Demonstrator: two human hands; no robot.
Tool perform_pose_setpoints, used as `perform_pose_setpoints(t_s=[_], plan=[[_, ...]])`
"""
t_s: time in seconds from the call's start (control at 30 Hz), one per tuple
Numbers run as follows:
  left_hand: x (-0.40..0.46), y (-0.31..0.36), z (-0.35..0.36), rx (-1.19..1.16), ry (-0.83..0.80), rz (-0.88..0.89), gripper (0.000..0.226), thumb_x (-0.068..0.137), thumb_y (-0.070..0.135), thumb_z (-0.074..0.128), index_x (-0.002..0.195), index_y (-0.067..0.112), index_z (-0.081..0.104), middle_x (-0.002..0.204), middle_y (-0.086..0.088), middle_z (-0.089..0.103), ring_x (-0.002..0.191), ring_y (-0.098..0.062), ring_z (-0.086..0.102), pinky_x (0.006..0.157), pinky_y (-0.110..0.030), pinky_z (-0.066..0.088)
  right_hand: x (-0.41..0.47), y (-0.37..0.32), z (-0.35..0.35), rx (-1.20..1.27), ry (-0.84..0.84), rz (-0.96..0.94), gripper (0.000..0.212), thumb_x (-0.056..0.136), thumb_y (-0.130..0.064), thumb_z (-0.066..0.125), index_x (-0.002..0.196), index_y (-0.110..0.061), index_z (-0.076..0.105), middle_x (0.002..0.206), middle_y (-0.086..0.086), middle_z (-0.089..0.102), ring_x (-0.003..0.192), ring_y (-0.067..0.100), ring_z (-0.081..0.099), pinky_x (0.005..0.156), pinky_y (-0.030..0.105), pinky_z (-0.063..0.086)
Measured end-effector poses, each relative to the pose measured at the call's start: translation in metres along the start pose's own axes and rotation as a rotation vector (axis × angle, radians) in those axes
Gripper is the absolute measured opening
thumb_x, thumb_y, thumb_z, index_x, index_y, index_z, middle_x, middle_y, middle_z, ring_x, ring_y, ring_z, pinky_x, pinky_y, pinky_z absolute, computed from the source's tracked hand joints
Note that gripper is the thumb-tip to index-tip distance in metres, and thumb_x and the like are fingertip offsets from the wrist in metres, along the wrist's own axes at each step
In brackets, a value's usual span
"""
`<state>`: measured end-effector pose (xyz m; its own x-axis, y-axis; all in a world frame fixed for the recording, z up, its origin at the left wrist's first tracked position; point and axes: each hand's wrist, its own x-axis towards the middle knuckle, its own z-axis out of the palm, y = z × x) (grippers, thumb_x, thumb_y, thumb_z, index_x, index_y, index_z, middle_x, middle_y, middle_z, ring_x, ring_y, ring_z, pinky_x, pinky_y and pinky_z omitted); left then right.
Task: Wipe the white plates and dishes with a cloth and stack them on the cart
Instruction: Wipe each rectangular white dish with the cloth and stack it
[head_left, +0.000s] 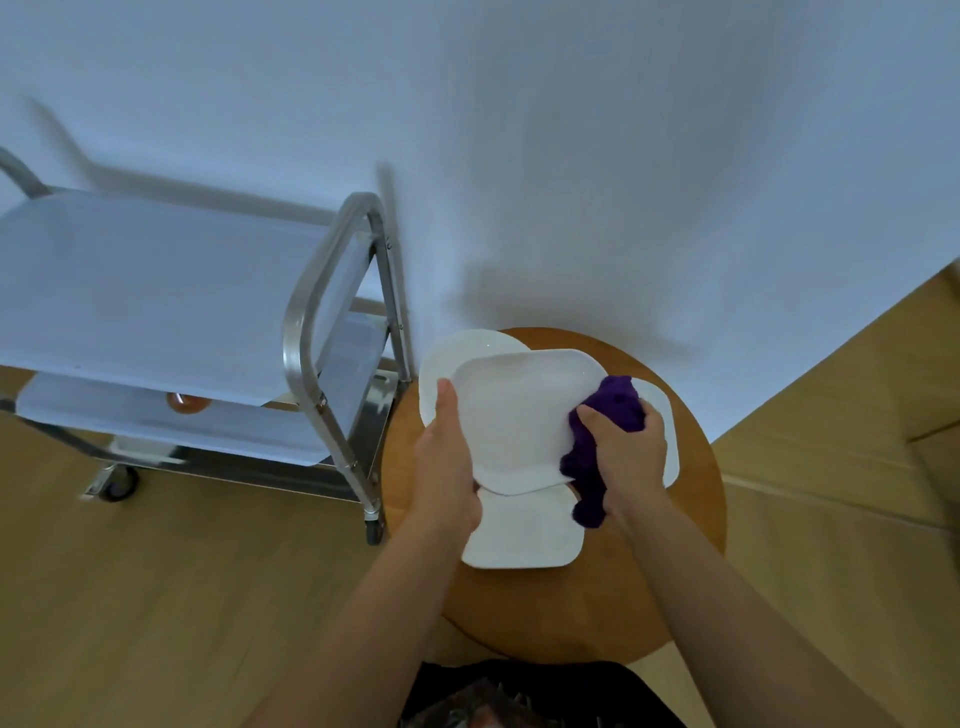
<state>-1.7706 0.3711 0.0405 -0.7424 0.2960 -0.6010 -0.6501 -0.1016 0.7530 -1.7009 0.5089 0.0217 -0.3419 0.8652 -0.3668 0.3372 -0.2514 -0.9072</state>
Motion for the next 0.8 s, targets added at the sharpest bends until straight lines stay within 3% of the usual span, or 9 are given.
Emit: perform_pose_setpoints(t_s=[0.07,0.13,0.23,0.37,0.5,0.6,0.73,0.8], plan=[[0.007,0.021,-0.012,-0.026,-0.214,-0.070,0.051,0.085,0.063,0.050,0.116,0.025,0.060,0.100,-0.006,0.073,0.086,-0.027,0.071,0.066,-0.039,0.058,0.005,-0.017,-0.010,-0.079,-0.079,-0.051,0.071,0.076,-0.027,0.076,0.135,-0.026,0.037,0.127,0.000,0.049,0.109,0.022,0.051,0.092,0.043,0.050],[0.013,0.040,-0.021,0.041,-0.359,-0.147,0.047,0.087,0.051,0.055,0.121,0.019,0.058,0.088,-0.008,0.074,0.078,-0.025,0.072,0.060,-0.035,0.056,0.005,-0.035,-0.015,-0.223,-0.168,-0.171,0.072,0.075,-0.028,0.076,0.135,-0.028,0.037,0.125,-0.003,0.049,0.107,0.022,0.051,0.087,0.038,0.051],[0.014,0.049,-0.019,0.137,-0.362,-0.223,0.042,0.089,0.033,0.059,0.123,0.008,0.058,0.081,-0.008,0.073,0.078,-0.025,0.068,0.064,-0.036,0.054,0.003,-0.052,-0.011,-0.430,-0.242,-0.326,0.071,0.078,-0.033,0.071,0.139,-0.030,0.035,0.128,-0.002,0.044,0.109,0.022,0.049,0.087,0.035,0.049],[0.013,0.042,-0.016,0.022,-0.375,-0.205,0.044,0.089,0.033,0.058,0.127,0.010,0.056,0.110,-0.016,0.069,0.097,-0.033,0.066,0.067,-0.042,0.056,0.000,-0.054,-0.003,-0.589,-0.230,-0.535,0.055,0.085,-0.038,0.062,0.135,-0.025,0.045,0.142,-0.001,0.033,0.122,0.024,0.041,0.097,0.033,0.041],[0.012,0.032,-0.010,-0.142,-0.444,-0.185,0.033,0.095,0.035,0.049,0.115,0.011,0.060,0.092,-0.012,0.074,0.078,-0.028,0.072,0.056,-0.037,0.057,-0.015,-0.041,0.003,-0.619,-0.246,-0.729,0.044,0.085,-0.031,0.063,0.127,-0.018,0.056,0.144,0.000,0.042,0.135,0.025,0.027,0.113,0.038,0.021],[0.014,0.026,-0.006,-0.225,-0.464,-0.183,0.039,0.098,0.040,0.040,0.113,0.011,0.061,0.096,-0.013,0.074,0.084,-0.029,0.072,0.061,-0.039,0.058,-0.040,-0.022,0.012,-0.582,-0.299,-0.821,0.041,0.082,-0.035,0.060,0.120,-0.020,0.061,0.131,-0.003,0.055,0.126,0.018,0.038,0.109,0.038,0.029],[0.016,0.021,-0.006,-0.158,-0.306,-0.189,0.047,0.094,0.046,0.046,0.125,0.013,0.057,0.117,-0.016,0.065,0.108,-0.036,0.061,0.089,-0.051,0.052,-0.058,-0.002,0.021,-0.579,-0.379,-0.799,0.044,0.081,-0.039,0.051,0.122,-0.024,0.060,0.128,-0.008,0.057,0.109,0.004,0.046,0.098,0.029,0.037],[0.015,0.018,-0.006,-0.138,-0.236,-0.151,0.045,0.093,0.045,0.050,0.122,0.012,0.059,0.114,-0.014,0.067,0.107,-0.034,0.061,0.091,-0.050,0.051,-0.061,0.004,0.022,-0.511,-0.464,-0.754,0.042,0.082,-0.034,0.054,0.122,-0.023,0.060,0.126,-0.012,0.056,0.104,-0.004,0.044,0.095,0.024,0.039]])
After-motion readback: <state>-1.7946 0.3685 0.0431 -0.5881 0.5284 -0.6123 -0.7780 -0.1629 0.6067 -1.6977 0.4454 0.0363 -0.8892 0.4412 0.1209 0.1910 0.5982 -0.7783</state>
